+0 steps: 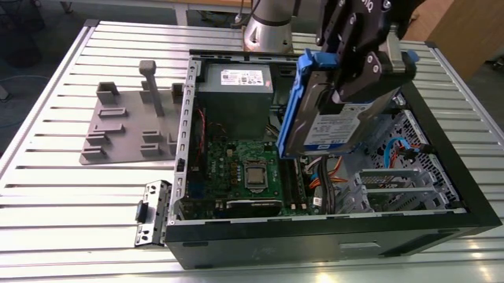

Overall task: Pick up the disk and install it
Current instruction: 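Pick up the disk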

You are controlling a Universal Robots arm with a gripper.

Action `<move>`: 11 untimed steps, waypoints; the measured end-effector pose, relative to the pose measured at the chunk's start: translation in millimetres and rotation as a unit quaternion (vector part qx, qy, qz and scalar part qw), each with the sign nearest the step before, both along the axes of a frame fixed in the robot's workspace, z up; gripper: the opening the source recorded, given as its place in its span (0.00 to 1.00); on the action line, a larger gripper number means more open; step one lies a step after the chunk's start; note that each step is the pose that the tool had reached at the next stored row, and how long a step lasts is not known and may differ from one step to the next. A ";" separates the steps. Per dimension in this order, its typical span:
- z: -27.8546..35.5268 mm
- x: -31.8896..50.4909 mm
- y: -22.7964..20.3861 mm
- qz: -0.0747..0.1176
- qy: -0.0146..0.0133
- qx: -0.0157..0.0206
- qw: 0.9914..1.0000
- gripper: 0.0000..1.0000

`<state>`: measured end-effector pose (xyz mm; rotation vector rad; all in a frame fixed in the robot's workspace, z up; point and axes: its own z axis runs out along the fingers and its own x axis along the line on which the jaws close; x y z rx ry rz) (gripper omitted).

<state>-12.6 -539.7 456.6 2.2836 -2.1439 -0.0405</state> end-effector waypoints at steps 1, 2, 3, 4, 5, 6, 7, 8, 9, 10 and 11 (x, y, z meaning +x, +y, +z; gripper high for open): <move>0.0 2.1 -0.6 0.000 0.000 0.000 1.000 0.36; -0.1 4.4 -1.3 0.000 0.000 0.000 1.000 0.36; -0.1 6.3 -1.9 0.000 0.000 0.000 1.000 0.36; -0.1 8.4 -2.5 0.000 0.000 0.000 1.000 0.36; -0.2 10.4 -3.2 0.000 0.000 0.000 1.000 0.36; -0.2 12.4 -3.8 0.000 0.000 0.000 1.000 0.36; -0.3 14.4 -4.4 0.000 0.000 0.000 1.000 0.36; -0.3 16.2 -5.1 0.000 0.000 0.000 1.000 0.36; -0.4 18.0 -5.8 0.000 0.000 0.000 1.000 0.36; -0.4 19.9 -6.5 0.000 0.000 0.000 1.000 0.36; -0.5 21.7 -7.1 0.000 0.000 0.000 1.000 0.36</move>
